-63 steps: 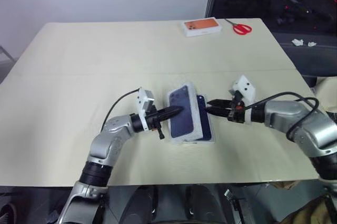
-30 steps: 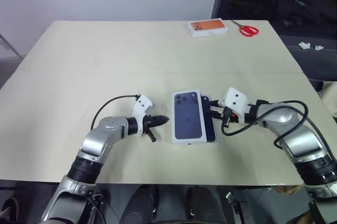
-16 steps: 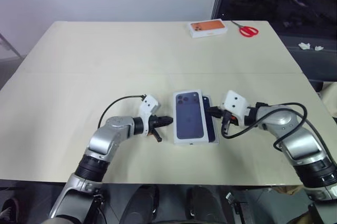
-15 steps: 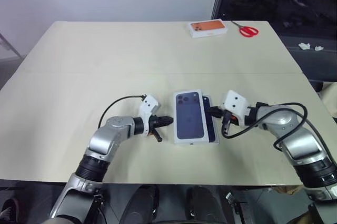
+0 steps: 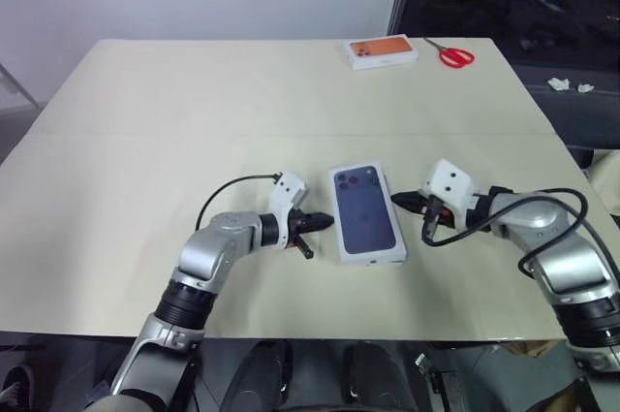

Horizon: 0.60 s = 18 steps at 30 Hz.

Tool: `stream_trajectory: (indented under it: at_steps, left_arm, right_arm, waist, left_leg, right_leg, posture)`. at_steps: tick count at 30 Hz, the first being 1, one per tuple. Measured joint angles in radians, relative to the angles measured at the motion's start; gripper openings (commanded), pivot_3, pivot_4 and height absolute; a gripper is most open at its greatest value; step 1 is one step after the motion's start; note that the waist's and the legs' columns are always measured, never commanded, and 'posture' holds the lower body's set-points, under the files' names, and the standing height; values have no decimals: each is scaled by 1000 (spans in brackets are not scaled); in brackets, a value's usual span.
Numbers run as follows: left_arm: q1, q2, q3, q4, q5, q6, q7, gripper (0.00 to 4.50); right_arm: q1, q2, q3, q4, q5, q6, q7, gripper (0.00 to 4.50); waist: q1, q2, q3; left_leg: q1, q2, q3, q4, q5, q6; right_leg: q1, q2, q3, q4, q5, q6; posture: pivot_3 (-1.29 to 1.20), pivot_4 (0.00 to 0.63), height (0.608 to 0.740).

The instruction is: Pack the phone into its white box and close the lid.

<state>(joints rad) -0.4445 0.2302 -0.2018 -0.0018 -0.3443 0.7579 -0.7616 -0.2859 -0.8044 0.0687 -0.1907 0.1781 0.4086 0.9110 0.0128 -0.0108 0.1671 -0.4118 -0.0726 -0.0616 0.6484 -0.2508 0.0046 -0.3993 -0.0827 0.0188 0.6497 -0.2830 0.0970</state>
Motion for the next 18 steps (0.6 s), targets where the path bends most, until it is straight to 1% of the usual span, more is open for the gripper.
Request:
stream_trajectory:
  at_steps: [10,18]
  left_arm:
    - [0,0,-13,-9,5,-2,2,0]
    - [14,-17,-10,-33,-1,1,8,0]
  right_arm:
    - [38,0,7,-1,-48,-26,-2,32]
    - [41,0,10,-1,-76,-37,-1,32]
  waist:
    - [0,0,0]
    - [0,0,0]
  left_leg:
    - [0,0,0,0,0,0]
    - [0,0,0,0,0,0]
  right_leg:
    - [0,0,0,0,0,0]
    - [0,0,0,0,0,0]
  posture:
    - [0,150,740]
    - [0,150,740]
